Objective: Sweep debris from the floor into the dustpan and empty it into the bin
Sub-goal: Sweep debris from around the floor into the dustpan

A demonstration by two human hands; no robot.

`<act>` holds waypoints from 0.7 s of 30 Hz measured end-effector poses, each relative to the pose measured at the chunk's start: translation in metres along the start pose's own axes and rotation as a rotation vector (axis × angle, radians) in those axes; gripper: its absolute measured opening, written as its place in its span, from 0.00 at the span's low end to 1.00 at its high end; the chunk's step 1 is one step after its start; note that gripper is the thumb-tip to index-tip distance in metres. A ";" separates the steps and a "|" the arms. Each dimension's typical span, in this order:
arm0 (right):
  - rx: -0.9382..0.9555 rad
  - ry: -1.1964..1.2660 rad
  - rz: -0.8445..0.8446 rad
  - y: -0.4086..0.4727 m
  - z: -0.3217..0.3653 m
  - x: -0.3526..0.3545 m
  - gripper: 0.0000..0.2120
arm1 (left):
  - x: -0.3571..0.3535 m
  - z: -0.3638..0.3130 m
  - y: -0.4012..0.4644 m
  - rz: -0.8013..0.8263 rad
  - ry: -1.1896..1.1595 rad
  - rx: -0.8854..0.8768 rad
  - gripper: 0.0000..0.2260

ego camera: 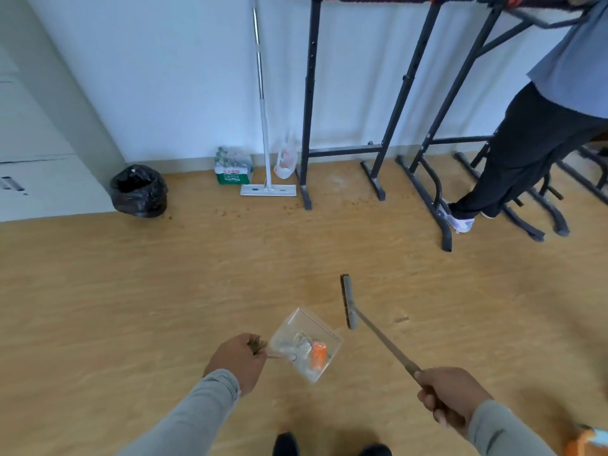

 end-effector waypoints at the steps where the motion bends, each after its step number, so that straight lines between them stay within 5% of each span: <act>1: 0.003 -0.003 -0.001 0.001 0.003 -0.009 0.10 | 0.007 0.009 -0.003 -0.022 -0.010 0.005 0.10; 12: 0.030 -0.168 -0.022 0.016 0.044 -0.049 0.09 | 0.050 0.063 -0.016 -0.196 -0.171 0.076 0.09; 21: 0.024 -0.187 -0.014 0.052 0.091 -0.032 0.08 | 0.075 0.035 0.026 -0.223 -0.191 0.123 0.03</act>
Point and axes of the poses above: each hand's wrist, its own y-axis towards the middle knuckle, its own x-axis out of the back of the hand, z = x × y, the point moved 1 cm from there along y, towards the middle knuckle, and after that the axes turned 9 degrees about z, right-handed, at the moved point
